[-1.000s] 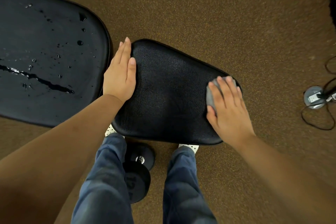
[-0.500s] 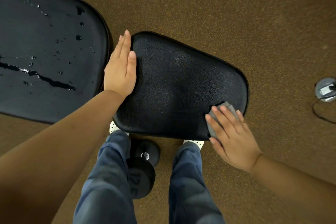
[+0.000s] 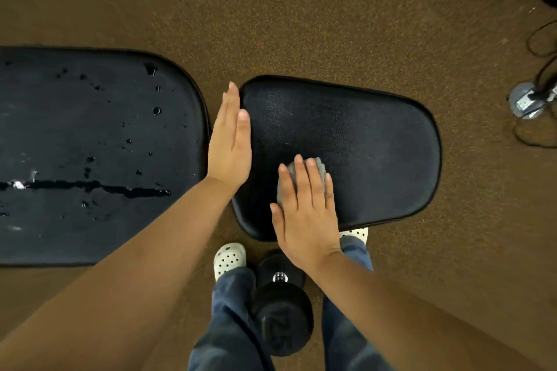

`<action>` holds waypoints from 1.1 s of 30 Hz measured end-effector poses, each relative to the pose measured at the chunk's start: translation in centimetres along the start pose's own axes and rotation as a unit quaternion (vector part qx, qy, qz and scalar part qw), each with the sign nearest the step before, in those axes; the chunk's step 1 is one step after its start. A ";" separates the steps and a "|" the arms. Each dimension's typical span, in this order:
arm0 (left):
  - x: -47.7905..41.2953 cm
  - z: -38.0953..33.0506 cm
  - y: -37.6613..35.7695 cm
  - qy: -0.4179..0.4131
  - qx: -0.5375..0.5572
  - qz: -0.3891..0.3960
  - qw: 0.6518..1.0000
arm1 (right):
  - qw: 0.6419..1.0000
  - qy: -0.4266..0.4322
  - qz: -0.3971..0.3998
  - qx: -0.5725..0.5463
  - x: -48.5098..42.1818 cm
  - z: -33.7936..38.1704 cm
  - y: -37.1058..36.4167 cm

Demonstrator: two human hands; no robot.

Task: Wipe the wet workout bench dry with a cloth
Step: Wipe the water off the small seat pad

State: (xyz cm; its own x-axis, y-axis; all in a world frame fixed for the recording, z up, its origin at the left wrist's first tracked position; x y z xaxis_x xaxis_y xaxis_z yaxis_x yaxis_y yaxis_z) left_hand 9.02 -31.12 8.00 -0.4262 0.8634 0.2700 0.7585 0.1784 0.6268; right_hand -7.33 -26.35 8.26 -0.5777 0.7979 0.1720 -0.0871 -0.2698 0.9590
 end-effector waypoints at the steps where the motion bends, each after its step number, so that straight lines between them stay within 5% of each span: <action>1: 0.0 0.1 0.0 -0.012 -0.012 0.015 1.000 | 0.999 -0.032 -0.004 -0.007 -0.2 0.7 -0.1; 6: -0.3 0.0 1.2 -0.078 -0.123 0.115 0.983 | 0.985 -0.167 -0.034 -0.030 -1.4 4.7 -0.4; 11: 0.1 1.8 4.9 -0.178 -0.367 0.095 0.908 | 0.970 -0.228 -0.063 -0.050 -3.7 8.6 -0.6; 18: 5.3 6.2 6.9 -0.239 -0.430 0.075 0.867 | 0.986 -0.153 -0.067 -0.015 -8.9 8.9 -0.3; 25: 7.6 6.9 6.5 -0.232 -0.445 0.072 0.862 | 0.989 -0.145 -0.036 0.020 -15.8 6.8 1.8; 33: 7.7 6.9 6.6 -0.239 -0.456 0.065 0.855 | 0.992 -0.093 -0.085 -0.027 -7.1 8.4 -0.4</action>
State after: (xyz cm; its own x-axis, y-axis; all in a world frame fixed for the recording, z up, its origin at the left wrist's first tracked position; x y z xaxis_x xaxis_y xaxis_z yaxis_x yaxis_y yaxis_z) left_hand 14.13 -20.04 9.15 0.0478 0.9809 0.1884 -0.0085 -0.1882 0.9821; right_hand 3.61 -27.40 8.52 -0.3918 0.9185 0.0530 -0.2155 -0.1476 0.9653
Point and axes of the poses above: each hand's wrist, its own x-axis away from the middle knuckle, its own y-axis out of the back of the hand, z = x × y, the point moved 4 cm from there along -x, towards the middle knuckle, and after that the axes turned 2 degrees about -x, right-handed, at the moved point
